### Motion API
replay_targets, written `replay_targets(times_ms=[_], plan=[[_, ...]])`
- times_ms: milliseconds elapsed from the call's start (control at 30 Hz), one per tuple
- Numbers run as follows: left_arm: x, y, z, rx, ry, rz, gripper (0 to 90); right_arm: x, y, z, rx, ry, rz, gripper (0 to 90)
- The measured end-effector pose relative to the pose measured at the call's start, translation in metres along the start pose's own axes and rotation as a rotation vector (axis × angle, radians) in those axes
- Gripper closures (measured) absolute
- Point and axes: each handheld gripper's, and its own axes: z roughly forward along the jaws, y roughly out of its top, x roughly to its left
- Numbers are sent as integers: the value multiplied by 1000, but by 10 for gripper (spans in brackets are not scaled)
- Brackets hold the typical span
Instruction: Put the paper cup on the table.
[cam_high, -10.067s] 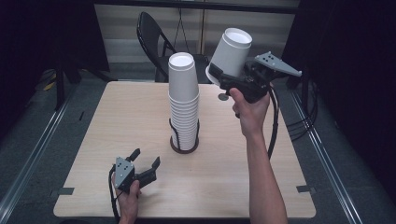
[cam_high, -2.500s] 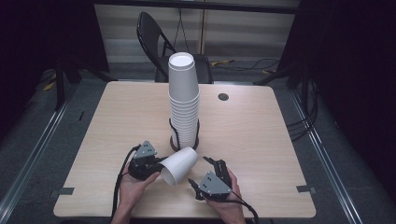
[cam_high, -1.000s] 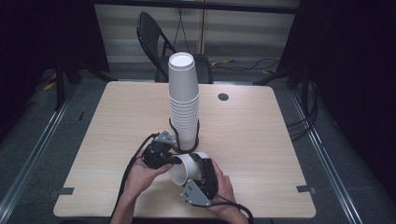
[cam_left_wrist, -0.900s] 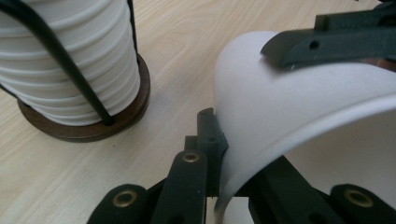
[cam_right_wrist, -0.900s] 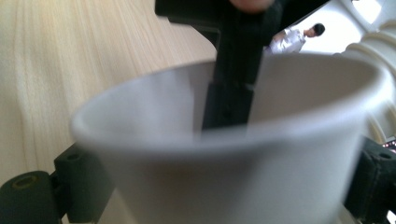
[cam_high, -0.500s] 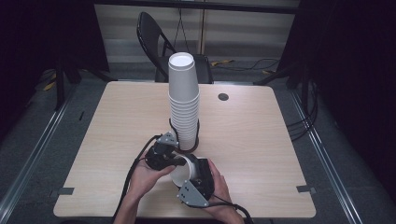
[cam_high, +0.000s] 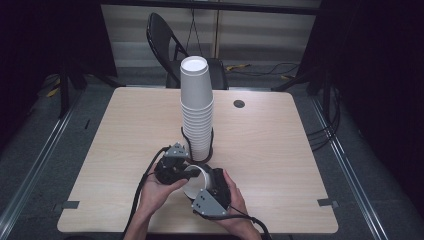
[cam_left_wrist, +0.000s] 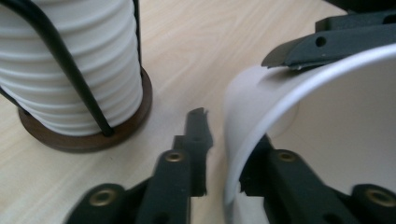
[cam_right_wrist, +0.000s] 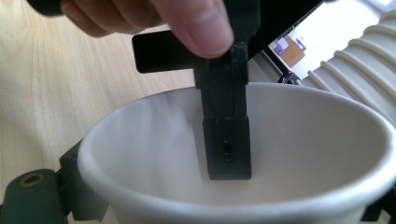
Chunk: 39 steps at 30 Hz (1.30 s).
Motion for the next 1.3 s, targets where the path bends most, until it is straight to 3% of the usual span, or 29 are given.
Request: replay_targets(times_ms=[33,167,200,233,300,367,500,633,833,1033,1300], plan=[[0,-1,0,-6,1,5,776,-1,0,0,2,3,10,111],[-1,-4,0,-37,26,16,670,-2,-1,-1,10,9,29,112],[-1,-5,-1,-57,49,13,670,-3,-2,-1,16,12,44,112],[-2,-8,-3,-78,90,6,571,-5,-4,-1,11,9,65,113],[-3,-11,-4,-109,111,2,546,-6,-4,-1,5,11,83,113],[-5,-13,-5,-126,129,7,499,-9,-6,-2,-6,28,132,113],[-3,-16,-7,-178,138,-2,438,-12,-7,-3,2,29,157,114],[-3,-19,-8,-211,145,-43,319,-13,-8,-4,2,33,182,114],[-2,-24,-10,-260,170,-74,260,-16,-10,-4,-8,46,239,115],[-2,-27,-12,-285,197,-62,227,-21,-13,-5,-17,52,284,116],[0,-29,-16,-330,217,-101,169,-26,-17,-5,-18,67,337,117]])
